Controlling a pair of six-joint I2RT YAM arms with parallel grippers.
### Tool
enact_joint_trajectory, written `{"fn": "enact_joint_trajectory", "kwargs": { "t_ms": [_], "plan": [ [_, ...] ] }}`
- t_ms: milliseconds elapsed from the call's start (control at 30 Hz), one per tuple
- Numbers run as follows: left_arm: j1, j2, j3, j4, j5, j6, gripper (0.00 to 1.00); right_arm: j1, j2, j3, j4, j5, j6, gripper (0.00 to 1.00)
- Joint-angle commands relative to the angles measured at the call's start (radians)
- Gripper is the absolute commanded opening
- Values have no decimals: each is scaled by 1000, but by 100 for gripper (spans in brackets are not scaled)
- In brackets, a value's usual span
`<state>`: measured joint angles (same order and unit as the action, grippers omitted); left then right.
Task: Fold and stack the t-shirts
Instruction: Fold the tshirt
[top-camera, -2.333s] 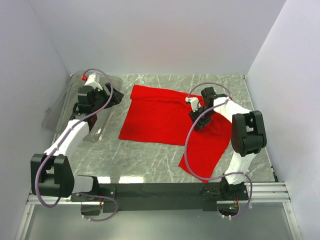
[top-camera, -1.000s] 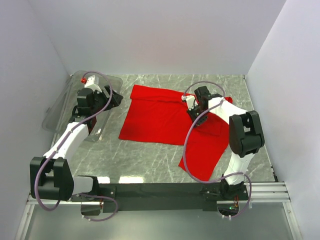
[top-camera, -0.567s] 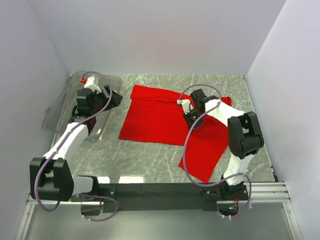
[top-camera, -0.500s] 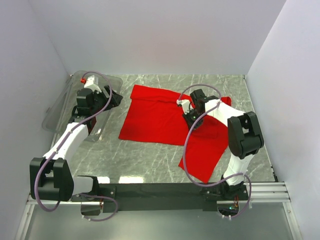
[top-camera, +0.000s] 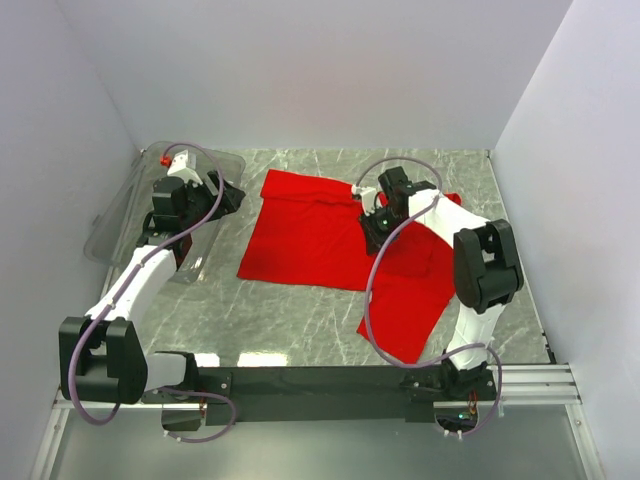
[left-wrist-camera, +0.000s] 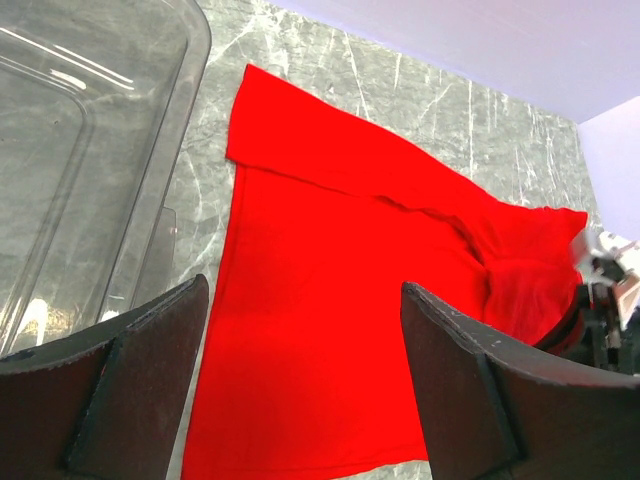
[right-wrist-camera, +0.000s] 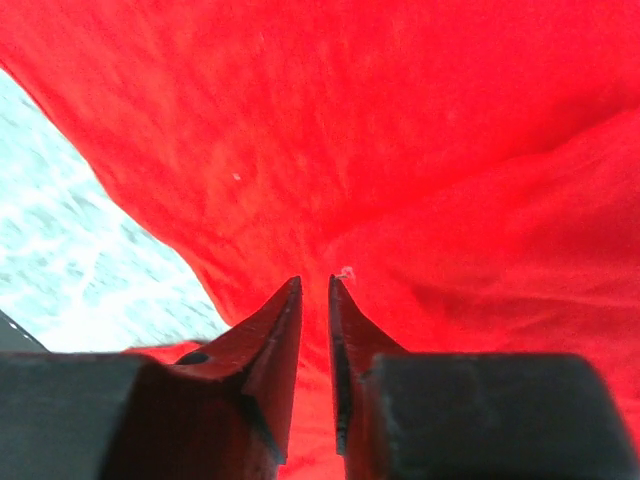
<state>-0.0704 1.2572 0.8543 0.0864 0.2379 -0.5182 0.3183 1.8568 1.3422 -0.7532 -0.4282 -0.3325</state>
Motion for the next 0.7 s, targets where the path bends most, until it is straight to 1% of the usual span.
{"fn": "enact_joint_trajectory", "kwargs": {
  "t_ms": [0, 33, 67, 167, 267, 333, 367, 467, 567, 600, 667],
  "plan": [
    [4, -36, 5, 18, 5, -5, 83, -2, -5, 69, -31, -34, 23, 27],
    [4, -41, 6, 15, 3, -2, 83, -21, -16, 71, -32, -21, 15, 30],
    [4, -41, 5, 13, 1, 0, 83, -36, -27, 75, -37, -23, 4, 34],
    [4, -35, -3, 24, 9, -2, 83, -135, -54, 116, -58, -12, -36, 40],
    [4, -4, 6, 49, 34, -12, 83, -254, -33, 193, -60, 55, -39, 41],
    [4, 31, 26, 68, 53, -20, 83, -312, 19, 273, -55, 88, -24, 41],
    [4, 45, 35, 90, 63, -29, 83, -365, 54, 297, -45, 132, -10, 41],
    [-3, 114, 98, 114, 103, -39, 83, -438, 123, 409, -9, 204, 77, 42],
    [-18, 212, 155, 112, 144, -37, 83, -478, 194, 462, 25, 209, 127, 42],
    [-28, 263, 196, 111, 147, -36, 83, -495, 215, 506, 19, 213, 157, 42],
    [-48, 315, 235, 113, 149, -31, 83, -507, 284, 555, 6, 221, 176, 42]
  ]
}}
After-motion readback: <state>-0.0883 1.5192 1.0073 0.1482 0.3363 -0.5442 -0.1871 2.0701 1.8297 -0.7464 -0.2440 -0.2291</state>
